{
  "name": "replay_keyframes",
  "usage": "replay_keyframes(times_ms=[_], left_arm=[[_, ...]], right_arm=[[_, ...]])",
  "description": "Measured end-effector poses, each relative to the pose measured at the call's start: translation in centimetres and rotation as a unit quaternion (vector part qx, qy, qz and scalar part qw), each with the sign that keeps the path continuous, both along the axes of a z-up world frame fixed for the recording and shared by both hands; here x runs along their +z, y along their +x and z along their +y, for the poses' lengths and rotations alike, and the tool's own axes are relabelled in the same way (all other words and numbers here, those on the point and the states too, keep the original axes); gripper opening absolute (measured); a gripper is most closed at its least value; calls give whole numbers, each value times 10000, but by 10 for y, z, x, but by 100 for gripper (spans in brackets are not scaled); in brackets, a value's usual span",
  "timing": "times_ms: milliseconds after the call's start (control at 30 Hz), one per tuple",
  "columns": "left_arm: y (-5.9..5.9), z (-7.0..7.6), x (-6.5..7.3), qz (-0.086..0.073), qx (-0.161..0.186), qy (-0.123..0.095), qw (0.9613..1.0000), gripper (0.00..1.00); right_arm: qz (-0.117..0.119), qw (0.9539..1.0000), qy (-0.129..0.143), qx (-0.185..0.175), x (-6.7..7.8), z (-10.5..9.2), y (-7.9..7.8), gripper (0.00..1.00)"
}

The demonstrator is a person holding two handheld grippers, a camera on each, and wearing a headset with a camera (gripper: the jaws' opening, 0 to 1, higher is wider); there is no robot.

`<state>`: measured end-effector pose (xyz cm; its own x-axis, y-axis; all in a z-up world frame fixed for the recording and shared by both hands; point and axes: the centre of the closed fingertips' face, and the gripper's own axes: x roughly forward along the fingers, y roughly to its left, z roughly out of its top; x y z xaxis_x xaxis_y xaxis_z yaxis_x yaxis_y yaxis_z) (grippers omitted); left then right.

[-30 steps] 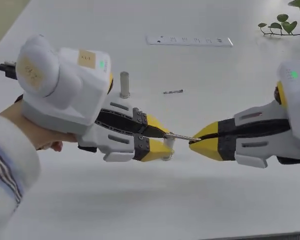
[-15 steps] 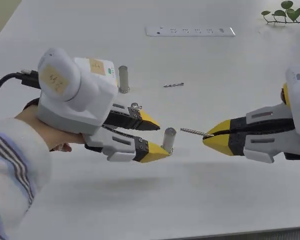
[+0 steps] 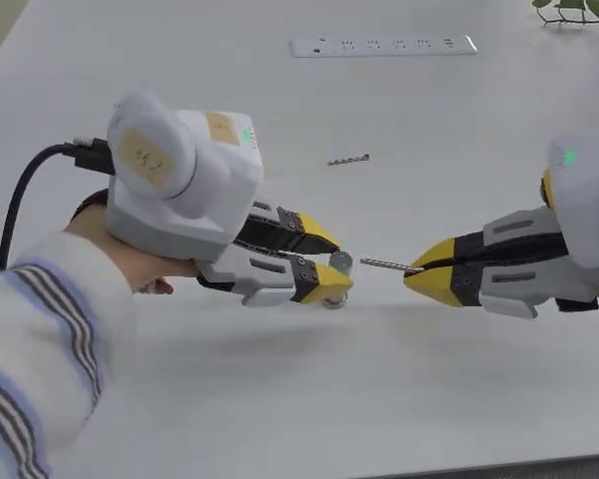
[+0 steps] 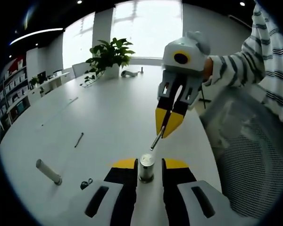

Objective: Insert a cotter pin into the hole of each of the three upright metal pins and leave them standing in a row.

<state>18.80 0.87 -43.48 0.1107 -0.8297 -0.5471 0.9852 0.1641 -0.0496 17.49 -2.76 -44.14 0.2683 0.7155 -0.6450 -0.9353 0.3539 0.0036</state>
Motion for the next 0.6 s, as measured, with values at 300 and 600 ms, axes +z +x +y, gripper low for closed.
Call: replay_keyframes(times_ms=[300, 600], left_arm=[[4, 0, -1, -42, -51, 27, 10000, 10], [3, -1, -1, -148, -197, 61, 9997, 10]], right_arm=[[19, 9999, -64, 116, -4, 2, 3, 0], [7, 9993, -176, 316, -7, 6, 5, 0]])
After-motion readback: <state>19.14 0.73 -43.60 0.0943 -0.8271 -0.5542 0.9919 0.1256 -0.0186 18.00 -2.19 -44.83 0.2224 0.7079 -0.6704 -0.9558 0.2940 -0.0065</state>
